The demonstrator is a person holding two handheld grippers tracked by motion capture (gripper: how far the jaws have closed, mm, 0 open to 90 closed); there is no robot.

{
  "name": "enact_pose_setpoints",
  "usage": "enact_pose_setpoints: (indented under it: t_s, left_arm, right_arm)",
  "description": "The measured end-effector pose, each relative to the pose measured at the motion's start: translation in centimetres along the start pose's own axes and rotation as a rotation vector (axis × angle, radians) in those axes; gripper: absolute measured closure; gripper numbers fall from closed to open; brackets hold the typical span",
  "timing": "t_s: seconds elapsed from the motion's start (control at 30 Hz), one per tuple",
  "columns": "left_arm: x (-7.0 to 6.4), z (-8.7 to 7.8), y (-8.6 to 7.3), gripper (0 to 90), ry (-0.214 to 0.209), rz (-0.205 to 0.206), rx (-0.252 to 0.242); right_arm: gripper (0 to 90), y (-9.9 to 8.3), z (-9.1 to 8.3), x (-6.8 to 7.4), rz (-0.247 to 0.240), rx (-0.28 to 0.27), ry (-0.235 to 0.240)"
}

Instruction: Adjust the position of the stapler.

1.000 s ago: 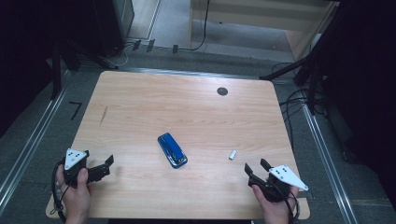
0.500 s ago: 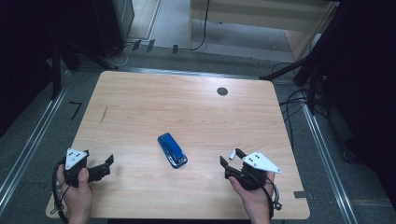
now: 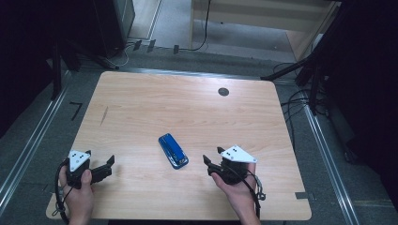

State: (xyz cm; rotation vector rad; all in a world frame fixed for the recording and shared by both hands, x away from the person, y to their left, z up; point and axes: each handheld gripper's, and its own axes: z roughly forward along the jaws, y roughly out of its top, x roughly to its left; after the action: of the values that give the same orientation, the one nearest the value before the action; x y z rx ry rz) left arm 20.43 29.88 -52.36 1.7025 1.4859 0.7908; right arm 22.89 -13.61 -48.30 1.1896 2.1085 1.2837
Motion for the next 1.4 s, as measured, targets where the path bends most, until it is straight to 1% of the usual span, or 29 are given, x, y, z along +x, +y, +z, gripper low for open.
enact_pose_setpoints:
  t_s: [0.03, 0.07, 0.1, 0.13, 0.23, 0.3, 0.37, 0.4, 0.43, 0.47, 0.53, 0.67, 0.7, 0.8, 0.83, 0.87, 1.0, 1.13, 1.17, 1.27, 1.3, 1.37, 1.4]
  left_arm:
    - [0.0, 0.0, 0.0, 13.7, 0.000, 0.000, 0.000]
    - [0.0, 0.0, 0.0, 13.7, -0.003, 0.001, 0.000]
    - [0.0, 0.0, 0.0, 13.7, -0.003, 0.001, 0.000]
    - [0.0, 0.0, 0.0, 13.8, -0.004, 0.001, 0.000]
    - [0.0, 0.0, 0.0, 13.8, -0.009, -0.004, -0.001]
    - [0.0, 0.0, 0.0, 13.8, -0.010, -0.002, 0.000]
    - [0.0, 0.0, 0.0, 13.9, -0.009, 0.000, 0.002]
    - [0.0, 0.0, 0.0, 14.0, -0.009, 0.000, 0.002]
    - [0.1, 0.0, 0.0, 13.9, -0.010, 0.000, 0.003]
    - [0.0, 0.0, 0.0, 13.9, -0.010, -0.003, 0.002]
    - [0.1, 0.1, 0.0, 13.9, -0.010, -0.008, 0.002]
    - [0.1, 0.1, 0.0, 14.0, -0.016, -0.008, 0.002]
    - [0.1, 0.1, 0.0, 14.0, -0.016, -0.008, 0.002]
    - [0.1, 0.1, 0.0, 14.0, -0.017, -0.011, 0.005]
    - [0.1, 0.1, 0.0, 14.0, -0.017, -0.011, 0.005]
    - [0.1, 0.1, 0.0, 14.0, -0.019, -0.014, 0.007]
    - [0.2, 0.1, 0.0, 14.0, -0.023, -0.016, 0.007]
    - [0.2, 0.1, 0.0, 14.0, -0.026, -0.015, 0.007]
    - [0.2, 0.1, 0.0, 14.1, -0.026, -0.016, 0.008]
    - [0.2, 0.1, 0.0, 14.1, -0.027, -0.018, 0.007]
    - [0.2, 0.1, 0.0, 14.1, -0.028, -0.018, 0.007]
    - [0.2, 0.1, 0.1, 14.2, -0.029, -0.018, 0.010]
    - [0.2, 0.1, 0.1, 14.1, -0.030, -0.018, 0.009]
  right_arm:
    - [40.9, 0.0, 0.0, 0.0, 0.000, 0.000, 0.000]
    - [40.8, 0.2, 0.3, 0.4, -0.005, 0.003, 0.009]
    - [40.8, 0.2, 0.3, 0.4, -0.005, 0.003, 0.009]
    - [40.3, 0.4, 0.6, 0.8, -0.008, 0.005, 0.017]
    - [39.6, 0.6, 0.9, 1.3, -0.014, 0.008, 0.029]
    - [39.6, 0.7, 1.0, 1.5, -0.016, 0.006, 0.032]
    - [39.6, 1.1, 1.4, 2.0, -0.019, 0.008, 0.047]
    - [39.6, 1.1, 1.4, 2.0, -0.019, 0.008, 0.047]
    - [39.5, 1.2, 1.6, 2.5, -0.023, 0.011, 0.057]
    - [39.5, 1.2, 1.6, 2.5, -0.023, 0.011, 0.057]
    - [39.0, 1.5, 2.0, 3.1, -0.035, 0.014, 0.073]
    - [38.4, 1.7, 2.7, 3.8, -0.040, 0.019, 0.091]
    - [38.4, 1.7, 2.7, 3.8, -0.040, 0.019, 0.091]
    - [38.0, 1.7, 3.6, 4.5, -0.044, 0.036, 0.108]
    - [38.0, 1.7, 3.6, 4.5, -0.044, 0.036, 0.108]
    - [37.9, 1.7, 4.1, 4.8, -0.050, 0.047, 0.115]
    - [38.2, 1.6, 5.2, 5.4, -0.060, 0.065, 0.129]
    - [42.2, 1.5, 5.9, 5.8, -0.070, 0.072, 0.130]
    - [44.8, 1.5, 6.4, 6.1, -0.075, 0.078, 0.115]
    - [45.9, 1.4, 6.9, 6.2, -0.078, 0.086, 0.107]
    - [46.6, 1.4, 7.4, 6.3, -0.074, 0.098, 0.106]
    - [47.3, 1.4, 7.6, 6.3, -0.076, 0.105, 0.103]
    - [49.4, 1.4, 8.1, 6.4, -0.077, 0.122, 0.089]
